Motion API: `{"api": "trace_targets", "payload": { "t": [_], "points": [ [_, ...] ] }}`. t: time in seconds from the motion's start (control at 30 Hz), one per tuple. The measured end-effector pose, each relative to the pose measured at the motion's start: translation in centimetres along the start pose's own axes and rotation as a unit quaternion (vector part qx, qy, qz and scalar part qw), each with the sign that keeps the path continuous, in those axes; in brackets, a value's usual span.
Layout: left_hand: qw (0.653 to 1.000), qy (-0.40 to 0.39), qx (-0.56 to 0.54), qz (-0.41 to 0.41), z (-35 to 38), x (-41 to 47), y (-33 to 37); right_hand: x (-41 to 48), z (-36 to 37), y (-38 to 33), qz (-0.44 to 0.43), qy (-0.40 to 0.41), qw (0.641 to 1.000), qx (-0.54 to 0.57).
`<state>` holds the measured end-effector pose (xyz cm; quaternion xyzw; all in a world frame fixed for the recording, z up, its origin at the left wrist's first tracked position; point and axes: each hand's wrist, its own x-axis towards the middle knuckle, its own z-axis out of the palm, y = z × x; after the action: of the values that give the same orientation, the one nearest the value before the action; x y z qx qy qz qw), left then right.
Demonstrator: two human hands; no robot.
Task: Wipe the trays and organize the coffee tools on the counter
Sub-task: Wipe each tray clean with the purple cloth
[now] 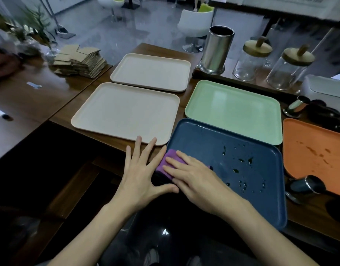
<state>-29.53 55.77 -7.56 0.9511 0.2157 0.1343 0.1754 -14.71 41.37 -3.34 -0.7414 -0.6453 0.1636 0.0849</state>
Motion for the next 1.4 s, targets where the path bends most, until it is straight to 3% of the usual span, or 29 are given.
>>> {"api": "trace_targets", "payload": {
  "t": [0.57,0.83,1.4],
  "points": [
    [0.999,-0.035,-0.024,0.013,-0.5,-0.3,-0.7,1.7,-0.3,0.7,0.066,0.038,0.997,-0.003],
    [0.999,-0.03,0.027,0.028,-0.9,-0.2,-1.4,5.0,-1.7,3.5,0.134,0.071,0.988,-0.029],
    [0.989,-0.091,0.108,0.054,-2.0,1.8,-1.0,7.0,-2.3,5.0,0.153,0.089,0.981,-0.082]
  ]
}}
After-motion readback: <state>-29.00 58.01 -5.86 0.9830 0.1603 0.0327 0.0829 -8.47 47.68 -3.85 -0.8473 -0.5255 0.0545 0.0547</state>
